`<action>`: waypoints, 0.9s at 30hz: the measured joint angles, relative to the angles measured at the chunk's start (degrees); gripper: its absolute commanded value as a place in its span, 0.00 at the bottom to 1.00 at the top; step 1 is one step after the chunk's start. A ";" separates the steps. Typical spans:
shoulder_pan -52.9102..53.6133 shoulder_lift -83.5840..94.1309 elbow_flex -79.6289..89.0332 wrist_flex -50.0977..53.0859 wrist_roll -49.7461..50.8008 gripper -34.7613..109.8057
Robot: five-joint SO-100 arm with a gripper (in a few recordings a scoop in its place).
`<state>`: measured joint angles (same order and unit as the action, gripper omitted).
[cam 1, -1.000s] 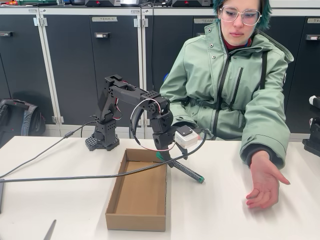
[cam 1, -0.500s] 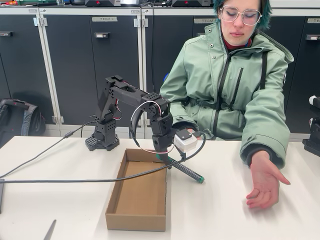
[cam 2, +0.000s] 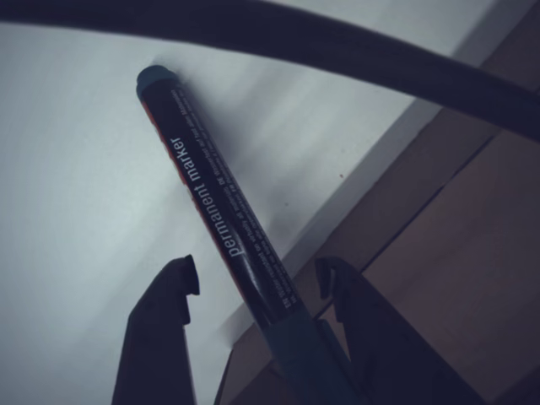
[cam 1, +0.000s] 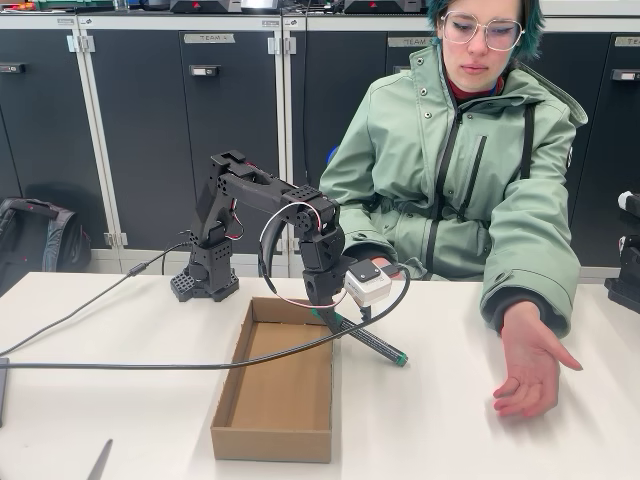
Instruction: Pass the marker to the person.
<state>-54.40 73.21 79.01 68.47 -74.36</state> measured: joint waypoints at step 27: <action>0.62 0.00 1.14 -0.18 -1.41 0.21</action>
<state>-53.79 73.21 80.16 68.29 -75.76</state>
